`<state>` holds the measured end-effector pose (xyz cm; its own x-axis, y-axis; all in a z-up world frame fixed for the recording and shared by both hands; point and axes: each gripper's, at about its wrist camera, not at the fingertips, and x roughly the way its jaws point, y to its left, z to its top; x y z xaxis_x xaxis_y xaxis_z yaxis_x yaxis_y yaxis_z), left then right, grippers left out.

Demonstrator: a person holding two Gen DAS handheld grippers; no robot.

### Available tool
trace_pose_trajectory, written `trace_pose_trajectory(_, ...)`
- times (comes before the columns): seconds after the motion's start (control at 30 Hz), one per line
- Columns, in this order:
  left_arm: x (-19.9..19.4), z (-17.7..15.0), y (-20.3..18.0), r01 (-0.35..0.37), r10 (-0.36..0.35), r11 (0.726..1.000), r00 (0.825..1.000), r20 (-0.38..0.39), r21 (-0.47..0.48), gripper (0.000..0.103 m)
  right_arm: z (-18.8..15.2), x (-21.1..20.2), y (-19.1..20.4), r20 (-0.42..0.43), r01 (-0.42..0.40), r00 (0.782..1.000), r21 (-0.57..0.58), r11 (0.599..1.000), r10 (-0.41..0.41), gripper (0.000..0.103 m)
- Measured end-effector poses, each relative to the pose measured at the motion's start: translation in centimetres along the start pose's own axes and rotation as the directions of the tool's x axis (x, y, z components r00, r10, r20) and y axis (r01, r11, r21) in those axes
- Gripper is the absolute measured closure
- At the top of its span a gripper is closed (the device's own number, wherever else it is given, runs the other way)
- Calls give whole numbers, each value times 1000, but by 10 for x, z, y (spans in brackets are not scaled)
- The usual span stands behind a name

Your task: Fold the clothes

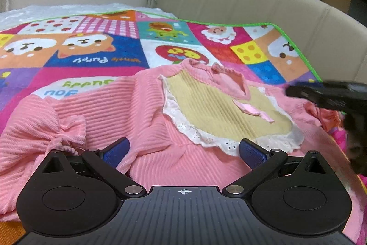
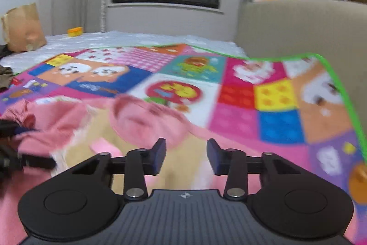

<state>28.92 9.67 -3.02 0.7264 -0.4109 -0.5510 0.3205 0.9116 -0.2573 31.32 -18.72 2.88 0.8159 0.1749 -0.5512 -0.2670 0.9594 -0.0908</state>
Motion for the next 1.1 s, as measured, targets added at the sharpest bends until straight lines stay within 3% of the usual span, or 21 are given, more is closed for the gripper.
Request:
trace_pose_trajectory(0.13,3,-1,-2,-21,21,1000,1000,-8,8,0,-16,14,-24,-99,123,987,-33,992,-126,65)
trace_pose_trajectory(0.27,5,-2,0,-23,23,1000,1000,-11,4,0,-35,52,-68,-141,375,912,-87,923,-384,65)
trace_pose_trajectory(0.3,5,-2,1,-19,19,1000,1000,-12,-1,0,-36,53,-80,-144,389,909,-50,920,-392,65)
trace_pose_trajectory(0.37,6,-2,3,-13,13,1000,1000,-13,-10,0,-32,34,-97,-130,349,932,62,935,-339,65)
trace_pose_trajectory(0.43,6,-2,5,-6,6,1000,1000,-13,-17,0,-28,3,-101,-75,331,943,86,940,-326,62)
trace_pose_trajectory(0.53,6,-1,5,-6,6,1000,1000,-12,-17,0,-32,-48,-106,-14,382,924,37,923,-382,50)
trace_pose_trajectory(0.67,6,-1,4,-9,9,1000,1000,-13,-14,0,-52,-87,-115,-68,425,902,-30,905,-426,47)
trace_pose_trajectory(0.8,6,-1,3,-14,14,1000,1000,-13,-8,0,-75,-76,-99,-111,402,902,-143,905,-418,47)
trace_pose_trajectory(0.9,6,-1,4,-12,12,1000,1000,-13,-10,0,-88,-54,-83,-120,398,891,-258,880,-438,47)
trace_pose_trajectory(0.93,6,-1,4,-11,10,1000,1000,-12,-13,0,-88,-43,-82,-119,416,880,-278,866,-460,48)
trace_pose_trajectory(0.97,6,-2,4,-8,8,1000,1000,-11,-16,0,-87,-34,-85,-123,432,871,-272,860,-476,74)
trace_pose_trajectory(1.0,6,-2,5,-5,5,1000,1000,-10,-18,0,-78,-31,-87,-116,441,872,-239,865,-476,90)
trace_pose_trajectory(1.1,6,-2,5,-1,1,1000,1000,-9,-21,0,-31,-43,-95,-56,430,900,-49,902,-432,93)
